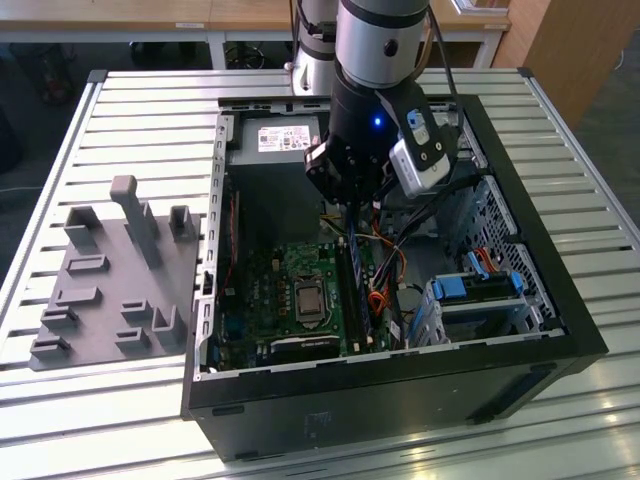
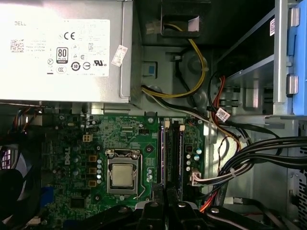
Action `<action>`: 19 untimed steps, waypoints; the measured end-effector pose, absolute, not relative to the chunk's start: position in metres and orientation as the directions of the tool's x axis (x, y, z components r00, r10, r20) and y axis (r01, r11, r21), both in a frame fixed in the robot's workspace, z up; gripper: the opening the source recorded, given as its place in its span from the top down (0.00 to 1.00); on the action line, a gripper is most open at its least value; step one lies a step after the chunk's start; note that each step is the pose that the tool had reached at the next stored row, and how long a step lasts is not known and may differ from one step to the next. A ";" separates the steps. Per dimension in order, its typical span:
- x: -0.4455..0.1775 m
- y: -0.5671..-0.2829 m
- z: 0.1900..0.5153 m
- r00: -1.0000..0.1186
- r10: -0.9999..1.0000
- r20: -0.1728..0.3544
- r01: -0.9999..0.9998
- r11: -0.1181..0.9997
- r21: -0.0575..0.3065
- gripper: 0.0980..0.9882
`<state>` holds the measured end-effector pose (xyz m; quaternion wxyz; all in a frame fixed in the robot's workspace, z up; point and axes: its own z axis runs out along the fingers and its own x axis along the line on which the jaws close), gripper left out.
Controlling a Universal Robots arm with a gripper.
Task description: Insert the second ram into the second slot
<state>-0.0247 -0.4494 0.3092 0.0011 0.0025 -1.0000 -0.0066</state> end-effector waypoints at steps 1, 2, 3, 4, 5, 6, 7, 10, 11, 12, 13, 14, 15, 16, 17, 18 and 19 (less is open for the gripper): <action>-0.025 -0.449 0.309 -1.000 -0.005 0.002 -0.005 1.000 0.013 0.96; -0.025 -0.449 0.308 -1.000 -0.005 0.003 -0.005 1.000 0.013 0.96; -0.025 -0.449 0.307 -1.000 -0.005 0.004 -0.005 1.000 0.013 0.96; -0.025 -0.449 0.304 -1.000 -0.004 0.009 -0.004 1.000 0.013 0.96; -0.025 -0.449 0.303 -1.000 -0.004 0.012 -0.004 1.000 0.013 0.96; -0.025 -0.449 0.301 -1.000 -0.004 0.015 -0.004 1.000 0.013 0.96; -0.025 -0.449 0.299 -1.000 -0.004 0.018 -0.004 1.000 0.013 0.96; -0.025 -0.450 0.295 -1.000 -0.007 0.026 -0.006 1.000 0.013 0.96; -0.025 -0.450 0.294 -1.000 -0.007 0.026 -0.007 1.000 0.013 0.96; -0.025 -0.450 0.293 -1.000 -0.008 0.026 -0.008 1.000 0.013 0.96; -0.025 -0.451 0.293 -1.000 -0.008 0.027 -0.008 1.000 0.013 0.96; -0.025 -0.451 0.293 -1.000 -0.008 0.026 -0.008 1.000 0.013 0.96; -0.025 -0.452 0.293 -1.000 -0.008 0.026 -0.008 1.000 0.013 0.96; -0.025 -0.451 0.293 -1.000 -0.008 0.026 -0.008 1.000 0.013 0.96; -0.025 -0.452 0.293 -1.000 -0.008 0.026 -0.008 1.000 0.013 0.96; -0.025 -0.452 0.292 -1.000 -0.008 0.026 -0.008 1.000 0.013 0.96; -0.024 -0.452 0.291 -1.000 -0.008 0.026 -0.008 1.000 0.013 0.96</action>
